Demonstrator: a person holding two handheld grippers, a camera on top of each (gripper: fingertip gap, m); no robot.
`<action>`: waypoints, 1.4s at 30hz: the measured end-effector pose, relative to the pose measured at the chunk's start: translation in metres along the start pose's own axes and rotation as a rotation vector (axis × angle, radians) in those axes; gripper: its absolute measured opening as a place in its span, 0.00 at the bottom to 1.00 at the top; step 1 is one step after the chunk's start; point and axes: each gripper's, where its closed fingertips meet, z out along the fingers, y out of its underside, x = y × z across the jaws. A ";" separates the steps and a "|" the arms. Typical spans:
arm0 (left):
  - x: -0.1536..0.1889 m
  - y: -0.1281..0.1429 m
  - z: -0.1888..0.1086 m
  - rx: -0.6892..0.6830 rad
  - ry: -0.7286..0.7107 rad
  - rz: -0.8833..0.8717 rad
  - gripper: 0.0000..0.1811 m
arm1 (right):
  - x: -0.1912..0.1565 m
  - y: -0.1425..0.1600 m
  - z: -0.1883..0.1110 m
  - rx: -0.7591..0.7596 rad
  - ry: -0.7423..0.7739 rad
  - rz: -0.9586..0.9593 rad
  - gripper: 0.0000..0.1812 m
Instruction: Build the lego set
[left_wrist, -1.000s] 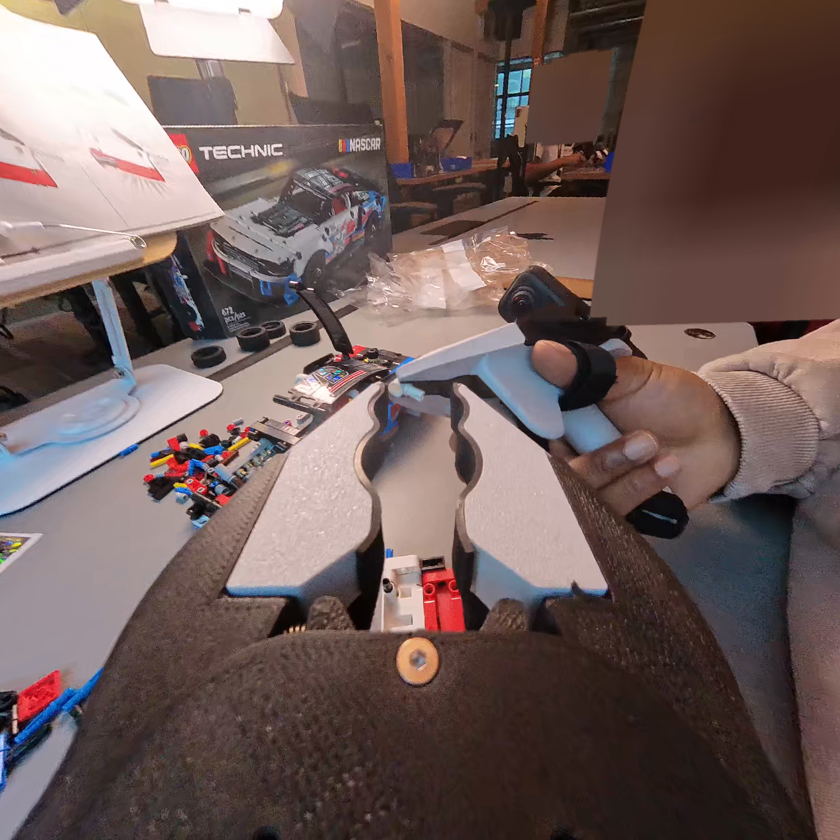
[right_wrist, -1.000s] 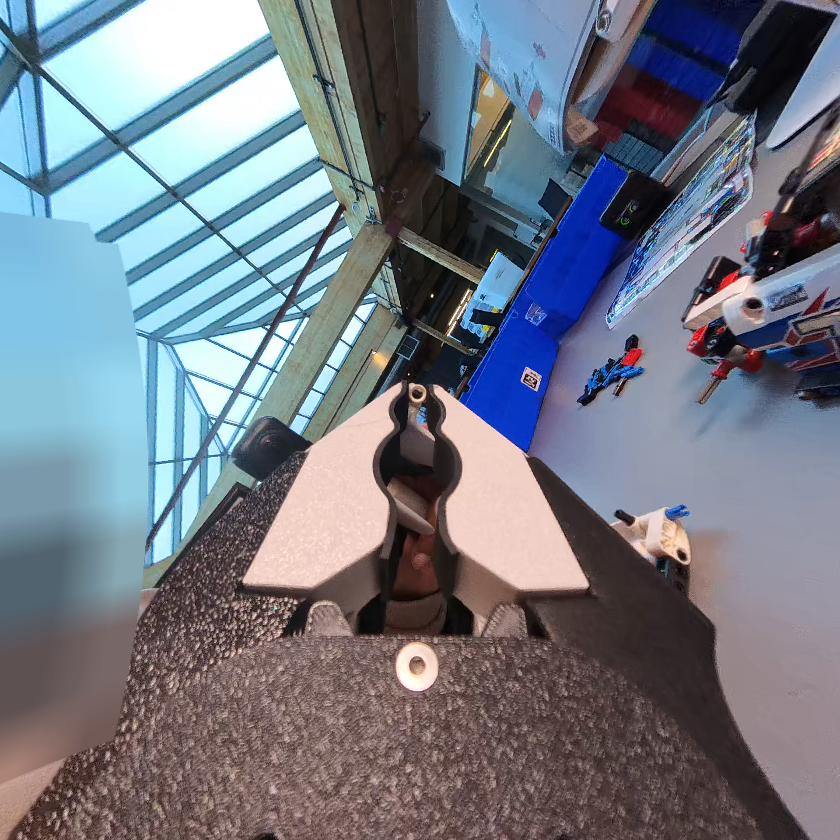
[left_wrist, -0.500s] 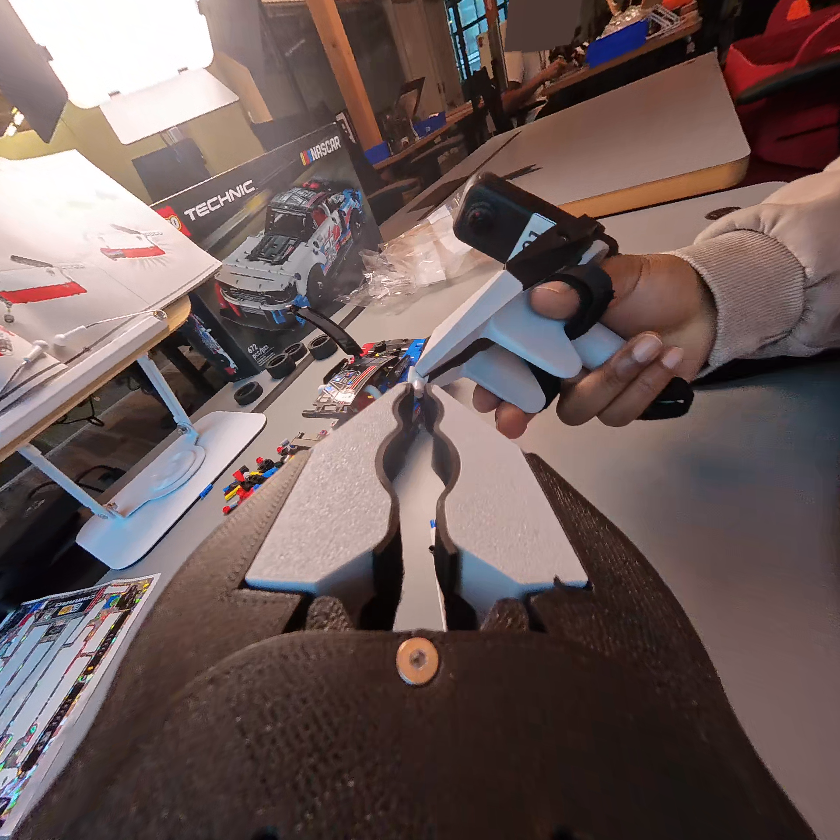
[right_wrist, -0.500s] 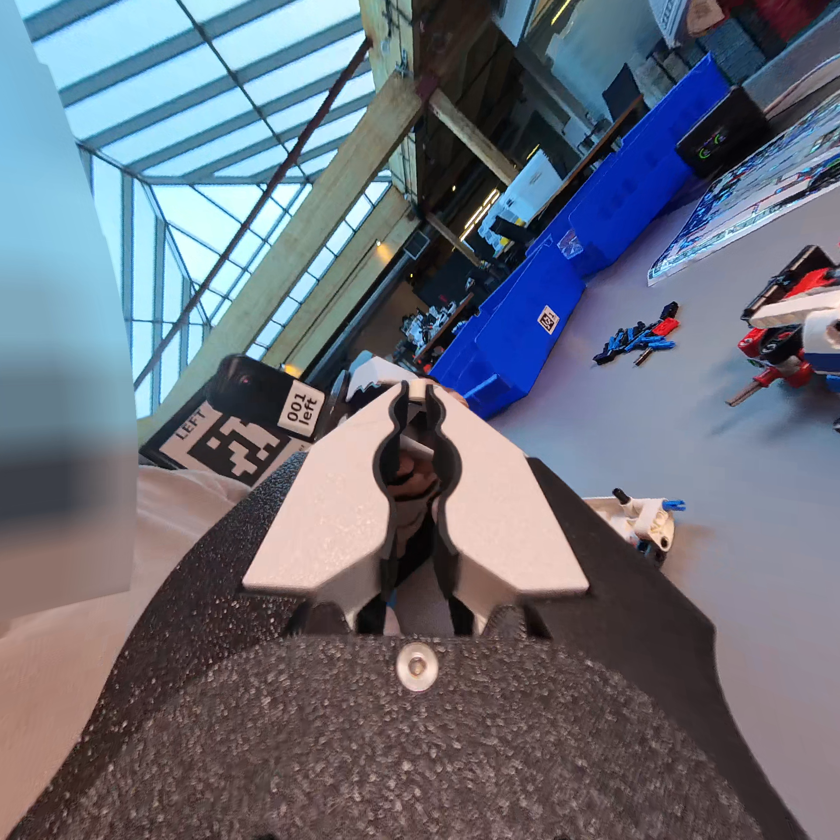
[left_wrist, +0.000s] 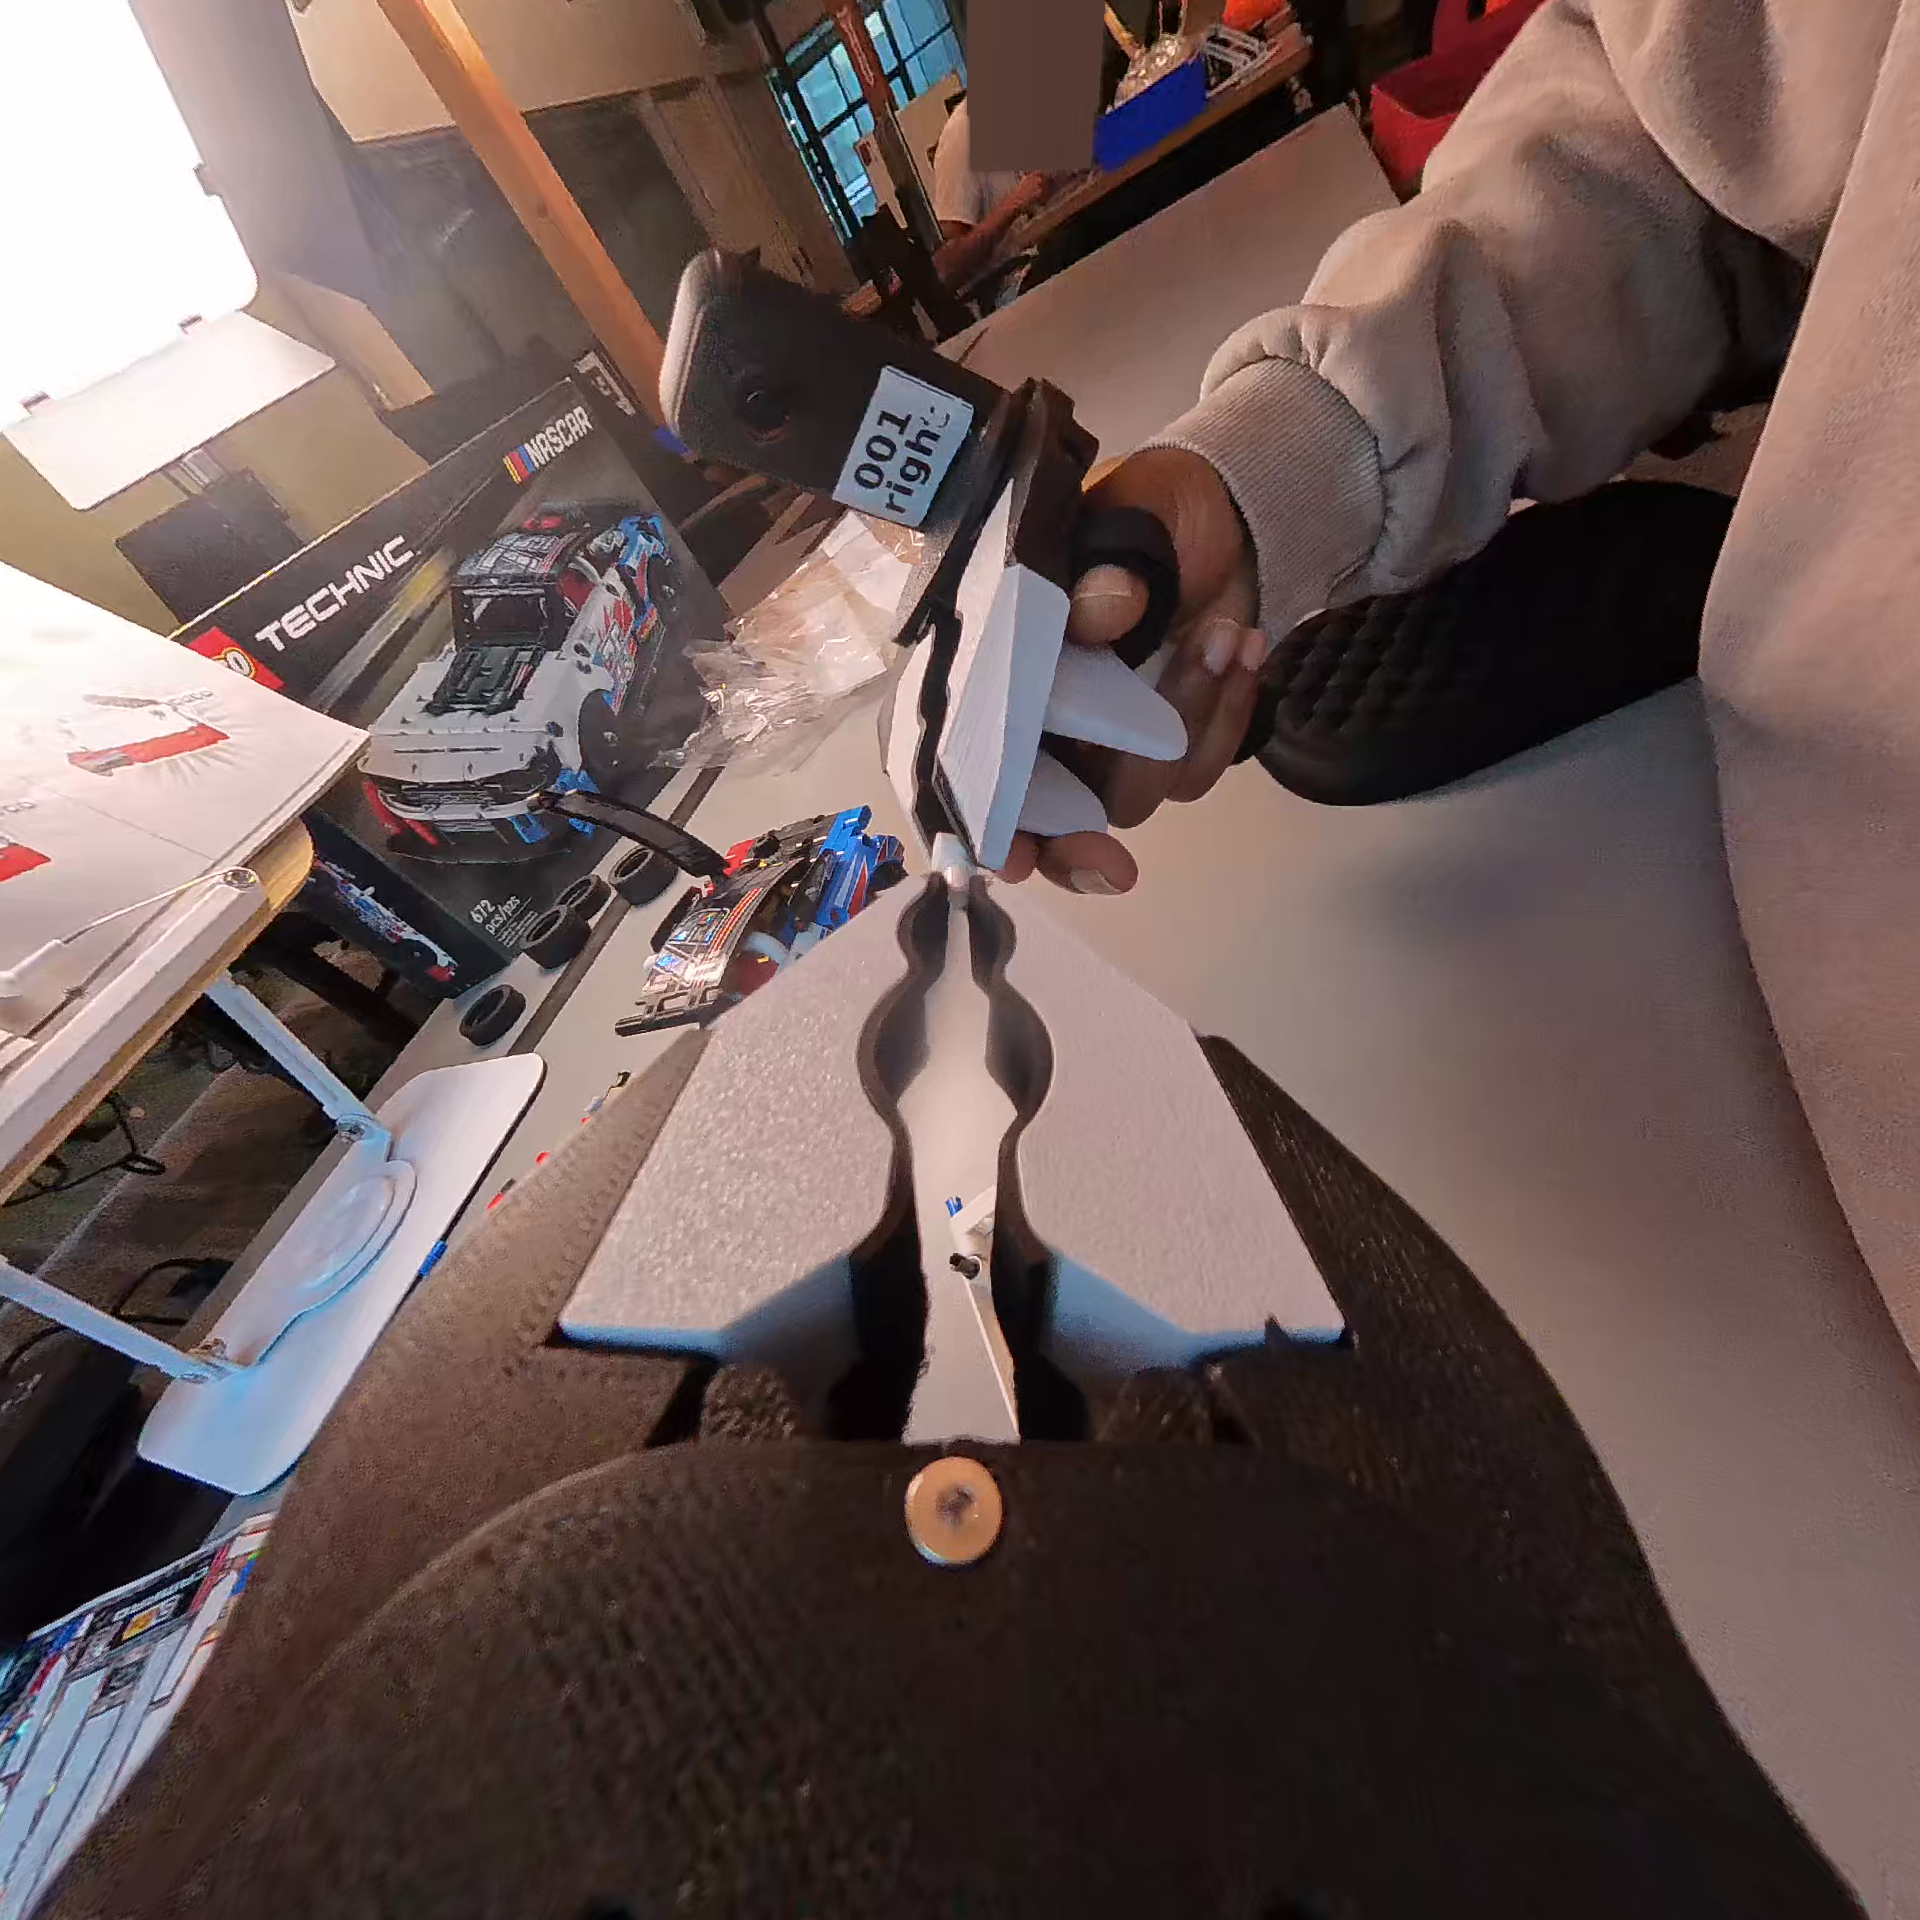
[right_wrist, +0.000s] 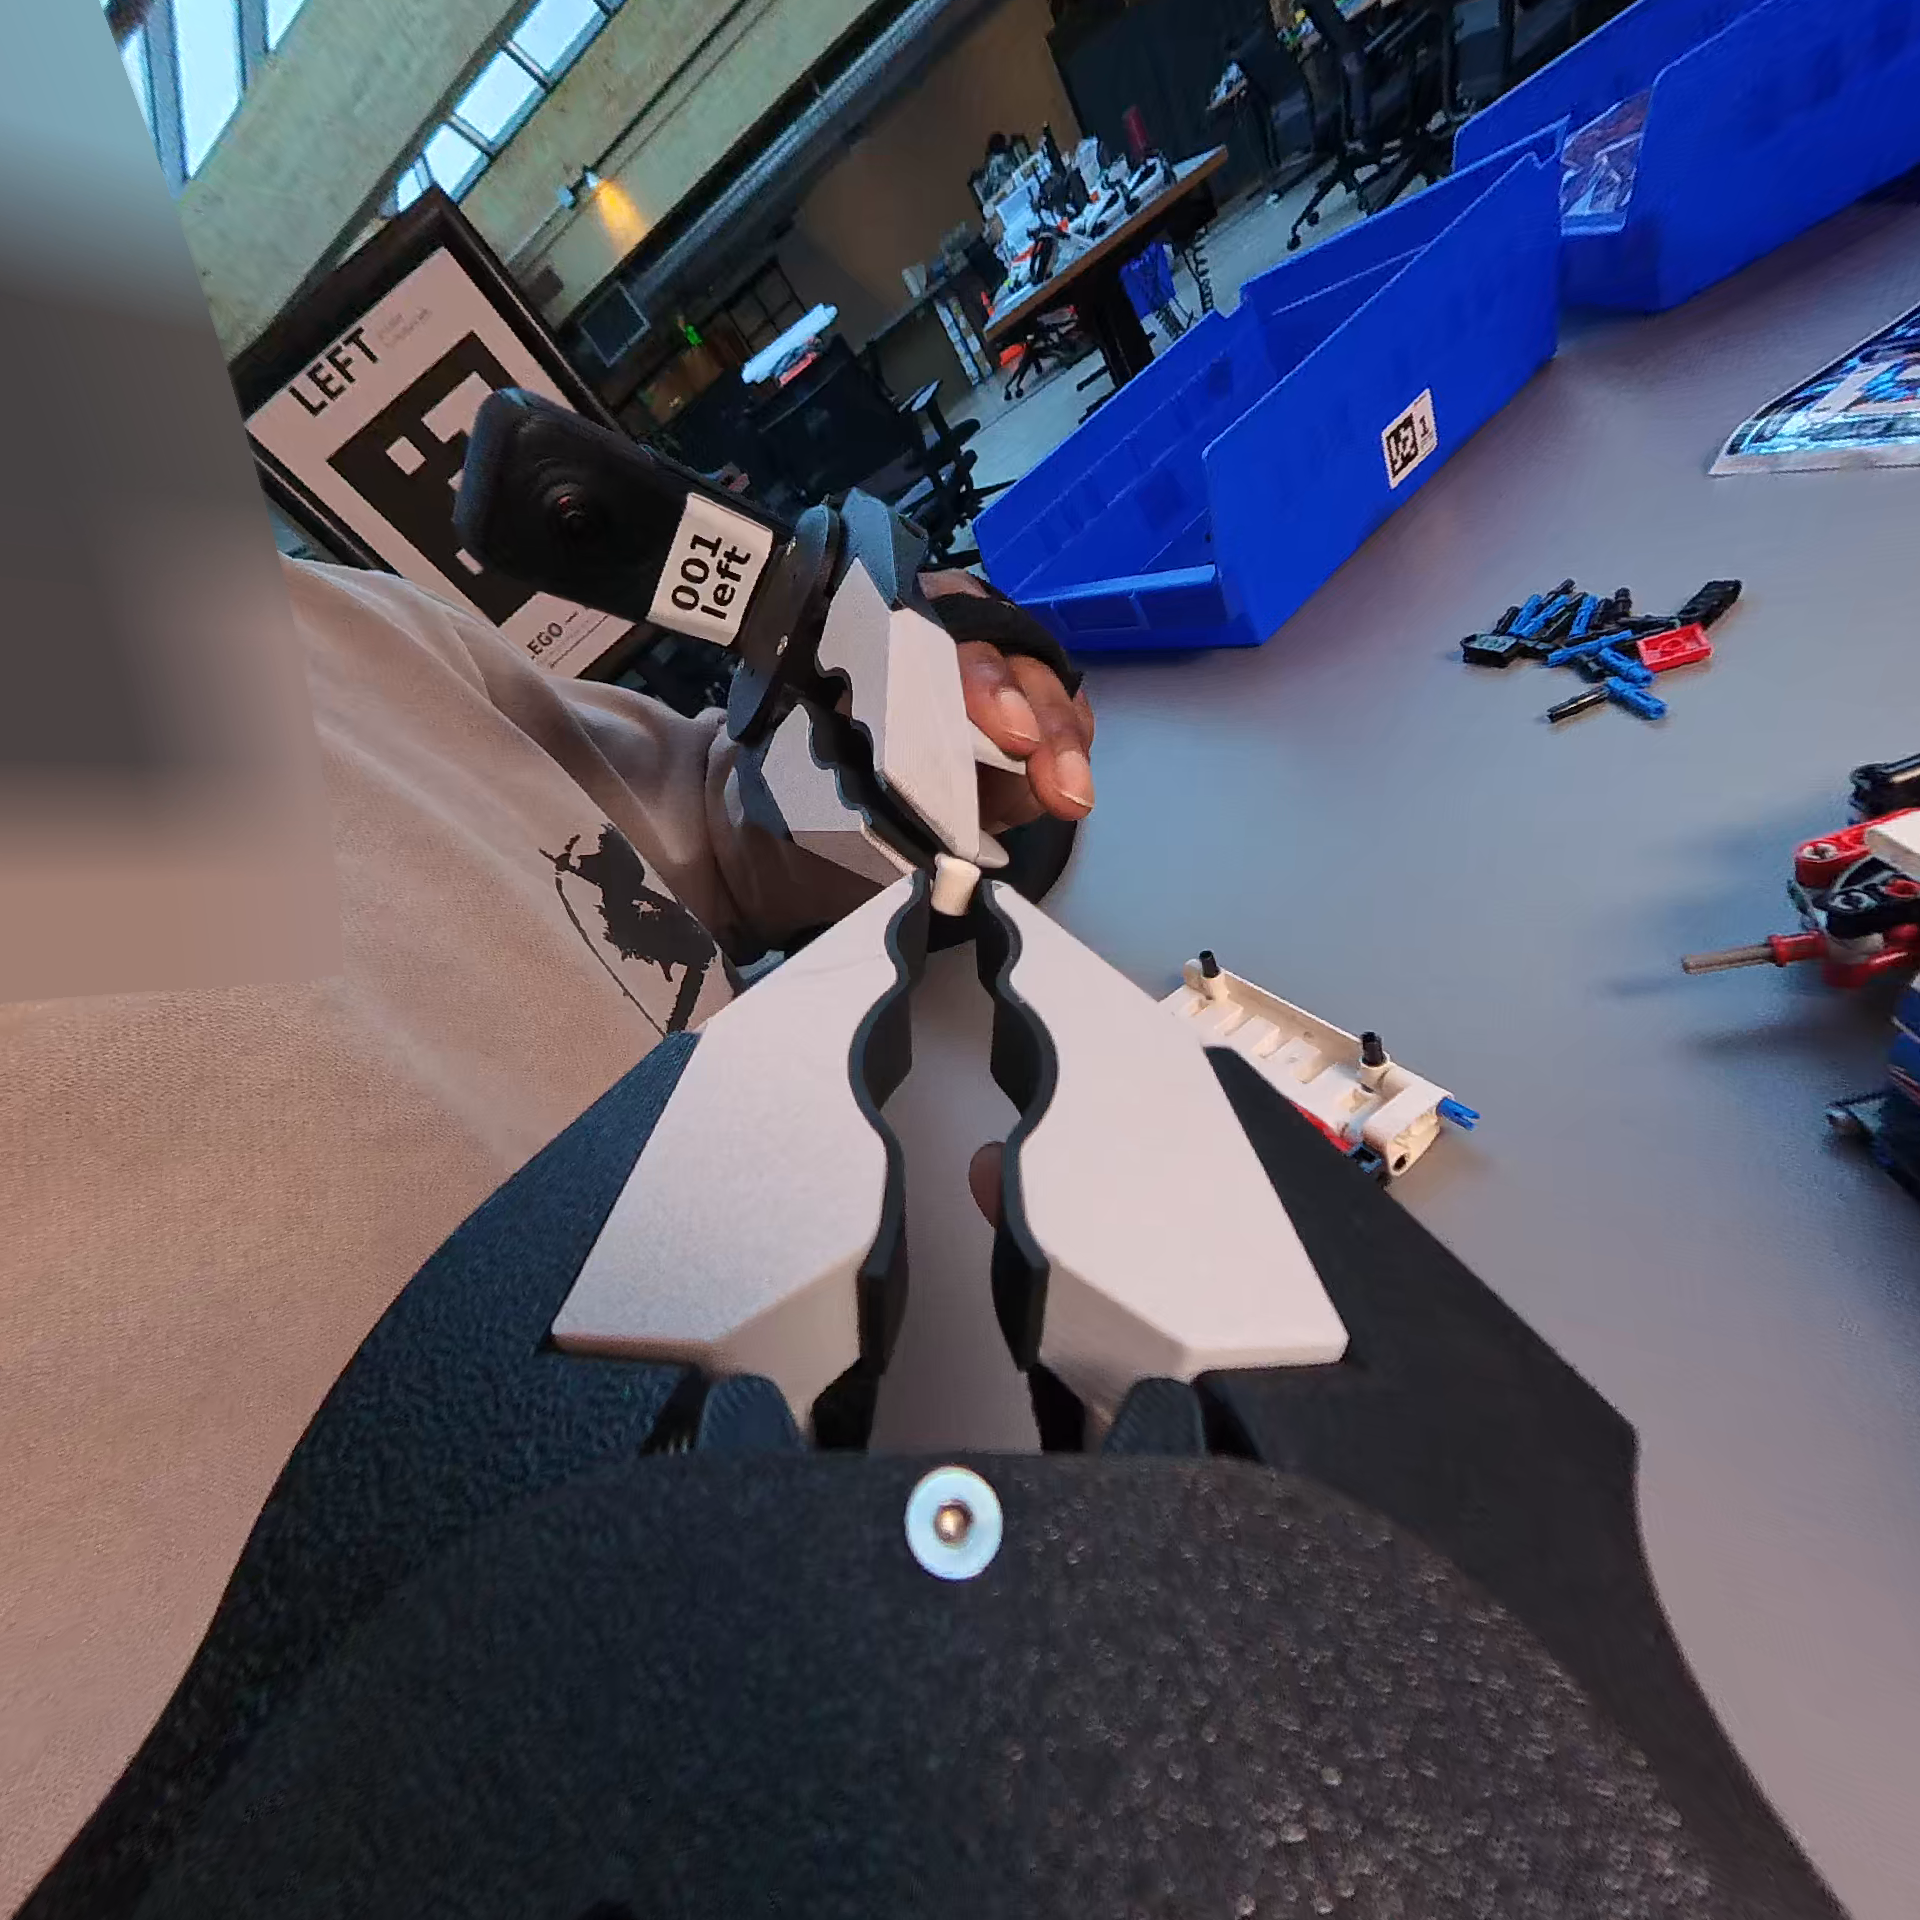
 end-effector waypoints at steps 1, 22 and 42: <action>0.001 0.000 0.000 -0.004 0.000 0.017 0.01 | -0.001 0.001 0.000 -0.006 -0.012 0.013 0.03; 0.003 -0.006 -0.004 0.195 0.327 -0.780 0.06 | -0.010 -0.005 -0.001 -0.077 0.138 -0.704 0.02; -0.004 -0.003 -0.009 0.242 0.324 -0.829 0.01 | -0.005 -0.005 -0.004 -0.012 0.134 -0.429 0.08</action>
